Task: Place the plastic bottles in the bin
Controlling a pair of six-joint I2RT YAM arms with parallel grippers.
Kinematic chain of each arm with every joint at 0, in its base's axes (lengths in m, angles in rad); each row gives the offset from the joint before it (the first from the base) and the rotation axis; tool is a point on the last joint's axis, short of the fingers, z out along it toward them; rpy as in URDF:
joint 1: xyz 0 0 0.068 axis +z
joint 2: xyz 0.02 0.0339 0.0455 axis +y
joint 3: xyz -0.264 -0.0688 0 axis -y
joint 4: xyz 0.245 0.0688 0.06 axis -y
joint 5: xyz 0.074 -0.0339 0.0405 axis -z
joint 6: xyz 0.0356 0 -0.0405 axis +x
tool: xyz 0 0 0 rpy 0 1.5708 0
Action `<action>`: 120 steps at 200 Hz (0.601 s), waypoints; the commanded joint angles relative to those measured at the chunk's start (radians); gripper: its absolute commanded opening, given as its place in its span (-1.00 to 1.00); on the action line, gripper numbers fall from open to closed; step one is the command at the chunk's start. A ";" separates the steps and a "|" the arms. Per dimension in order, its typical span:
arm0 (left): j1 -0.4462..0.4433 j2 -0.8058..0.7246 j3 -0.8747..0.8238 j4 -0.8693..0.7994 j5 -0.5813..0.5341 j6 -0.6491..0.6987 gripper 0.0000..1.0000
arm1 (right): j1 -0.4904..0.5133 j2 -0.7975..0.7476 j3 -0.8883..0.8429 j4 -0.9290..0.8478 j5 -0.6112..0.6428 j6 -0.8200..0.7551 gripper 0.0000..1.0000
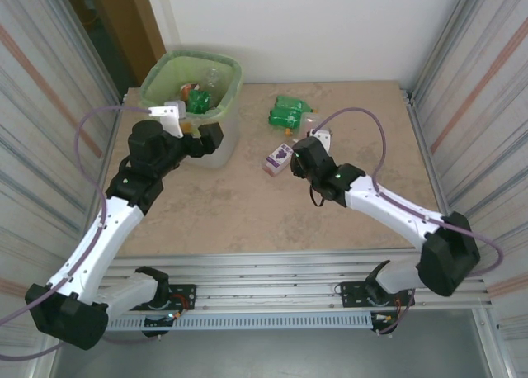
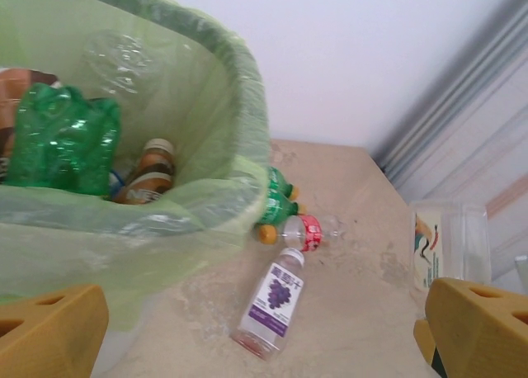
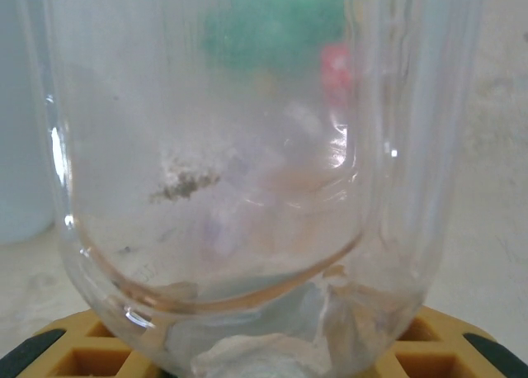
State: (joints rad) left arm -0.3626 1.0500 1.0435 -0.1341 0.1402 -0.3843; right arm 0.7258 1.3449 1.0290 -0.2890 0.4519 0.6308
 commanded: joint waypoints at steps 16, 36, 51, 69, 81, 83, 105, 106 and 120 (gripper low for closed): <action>-0.053 0.004 0.076 0.056 0.096 0.011 0.98 | 0.034 -0.121 -0.038 0.187 -0.069 -0.172 -0.79; -0.073 0.027 0.089 0.119 0.196 -0.030 0.98 | 0.043 -0.154 -0.048 0.247 -0.150 -0.211 -0.79; -0.090 0.055 0.105 0.158 0.259 -0.053 0.97 | 0.050 -0.162 -0.041 0.274 -0.199 -0.234 -0.79; -0.114 0.097 0.137 0.180 0.317 -0.066 0.97 | 0.062 -0.164 -0.027 0.300 -0.243 -0.257 -0.79; -0.128 0.127 0.161 0.185 0.348 -0.069 0.97 | 0.072 -0.159 -0.015 0.314 -0.270 -0.271 -0.78; -0.130 0.130 0.165 0.185 0.352 -0.070 0.97 | 0.073 -0.157 -0.012 0.315 -0.272 -0.274 -0.78; -0.156 0.179 0.195 0.198 0.375 -0.076 0.98 | 0.093 -0.144 0.019 0.318 -0.293 -0.301 -0.78; -0.158 0.181 0.196 0.199 0.375 -0.076 0.98 | 0.094 -0.143 0.019 0.318 -0.294 -0.302 -0.78; -0.169 0.203 0.209 0.208 0.387 -0.082 0.97 | 0.105 -0.133 0.035 0.321 -0.304 -0.315 -0.77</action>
State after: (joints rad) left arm -0.5121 1.2282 1.2007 0.0196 0.4576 -0.4461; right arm 0.8104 1.2049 1.0054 -0.0200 0.1986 0.3782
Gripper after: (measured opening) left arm 0.987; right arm 0.400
